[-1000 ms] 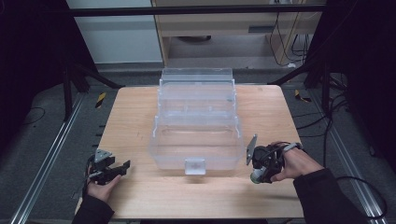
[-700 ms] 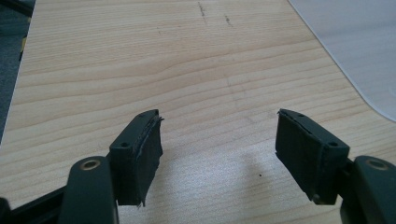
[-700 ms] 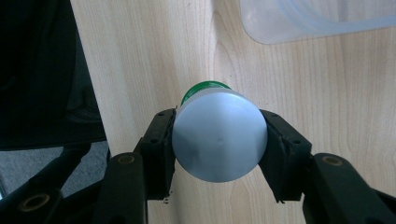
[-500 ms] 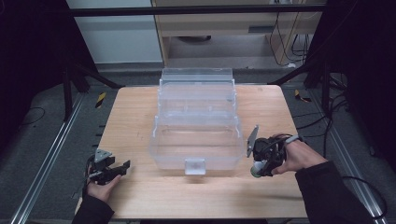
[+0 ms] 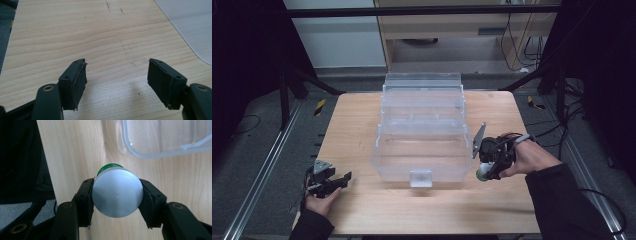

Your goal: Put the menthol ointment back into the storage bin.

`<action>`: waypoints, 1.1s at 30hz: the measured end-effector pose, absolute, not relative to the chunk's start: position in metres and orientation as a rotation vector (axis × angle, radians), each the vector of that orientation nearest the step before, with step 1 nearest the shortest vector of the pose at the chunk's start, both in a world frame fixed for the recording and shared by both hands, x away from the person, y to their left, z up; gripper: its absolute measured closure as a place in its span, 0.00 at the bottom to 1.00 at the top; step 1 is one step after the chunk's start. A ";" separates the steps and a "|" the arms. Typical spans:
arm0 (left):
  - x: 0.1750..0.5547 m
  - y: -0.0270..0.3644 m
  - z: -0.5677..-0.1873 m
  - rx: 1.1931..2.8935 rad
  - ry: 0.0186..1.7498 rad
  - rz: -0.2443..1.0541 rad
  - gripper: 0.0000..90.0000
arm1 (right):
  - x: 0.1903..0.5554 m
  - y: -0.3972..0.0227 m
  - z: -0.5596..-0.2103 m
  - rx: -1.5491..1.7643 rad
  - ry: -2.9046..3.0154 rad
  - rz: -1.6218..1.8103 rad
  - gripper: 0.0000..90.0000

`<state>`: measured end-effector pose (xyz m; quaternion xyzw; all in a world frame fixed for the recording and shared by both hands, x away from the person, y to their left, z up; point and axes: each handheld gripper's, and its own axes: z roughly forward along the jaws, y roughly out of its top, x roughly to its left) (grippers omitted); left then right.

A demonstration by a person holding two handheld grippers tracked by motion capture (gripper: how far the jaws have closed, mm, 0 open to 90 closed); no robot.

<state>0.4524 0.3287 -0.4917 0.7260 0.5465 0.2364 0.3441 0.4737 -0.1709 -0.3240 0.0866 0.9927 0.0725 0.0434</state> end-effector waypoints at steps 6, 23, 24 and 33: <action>0.452 0.328 -0.492 1.886 1.419 0.615 0.34 | 0.479 -0.166 -0.318 0.270 3.026 0.231 0.56; 0.453 0.328 -0.492 1.878 1.420 0.615 0.34 | 0.505 -0.150 -0.308 0.263 3.002 0.276 0.56; 0.453 0.328 -0.492 1.876 1.421 0.613 0.34 | 0.506 -0.149 -0.307 0.273 3.002 0.270 0.56; 0.452 0.329 -0.491 1.880 1.419 0.614 0.34 | 0.521 -0.140 -0.312 0.267 2.992 0.282 0.56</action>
